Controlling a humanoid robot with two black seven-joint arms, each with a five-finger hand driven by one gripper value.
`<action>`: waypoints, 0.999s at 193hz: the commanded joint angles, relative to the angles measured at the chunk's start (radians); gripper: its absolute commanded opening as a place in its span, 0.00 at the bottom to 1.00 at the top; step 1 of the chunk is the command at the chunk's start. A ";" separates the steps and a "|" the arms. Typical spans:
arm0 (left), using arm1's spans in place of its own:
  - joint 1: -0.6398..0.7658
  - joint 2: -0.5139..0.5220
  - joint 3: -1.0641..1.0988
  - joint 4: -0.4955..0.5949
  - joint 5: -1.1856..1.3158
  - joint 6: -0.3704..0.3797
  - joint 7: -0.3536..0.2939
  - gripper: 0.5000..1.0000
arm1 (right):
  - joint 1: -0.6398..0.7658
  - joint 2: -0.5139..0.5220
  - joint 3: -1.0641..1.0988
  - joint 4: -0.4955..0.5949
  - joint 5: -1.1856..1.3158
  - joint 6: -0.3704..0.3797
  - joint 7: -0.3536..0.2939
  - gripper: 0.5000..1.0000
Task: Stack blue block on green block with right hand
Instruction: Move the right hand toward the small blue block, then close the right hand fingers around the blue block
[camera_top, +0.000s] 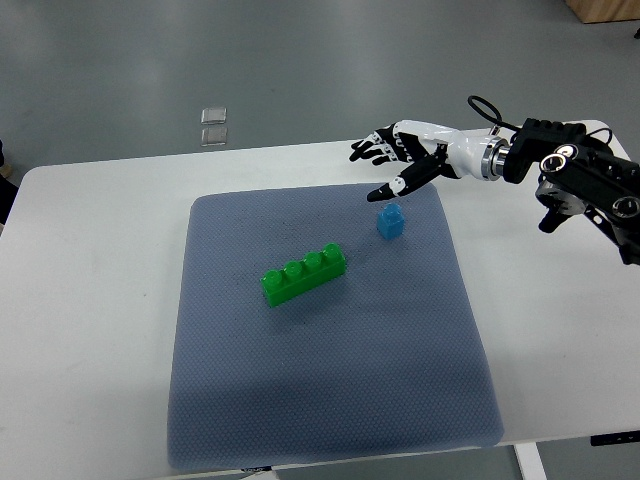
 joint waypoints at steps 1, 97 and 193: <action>0.000 0.000 0.000 0.000 0.001 -0.001 0.000 1.00 | 0.056 -0.012 -0.099 0.006 -0.047 -0.014 0.013 0.84; 0.000 0.000 -0.006 0.000 0.001 -0.001 0.000 1.00 | 0.074 0.030 -0.254 -0.010 -0.228 -0.231 0.014 0.83; 0.003 0.000 -0.008 -0.006 -0.002 -0.001 0.000 1.00 | 0.041 0.040 -0.302 -0.064 -0.262 -0.291 0.042 0.70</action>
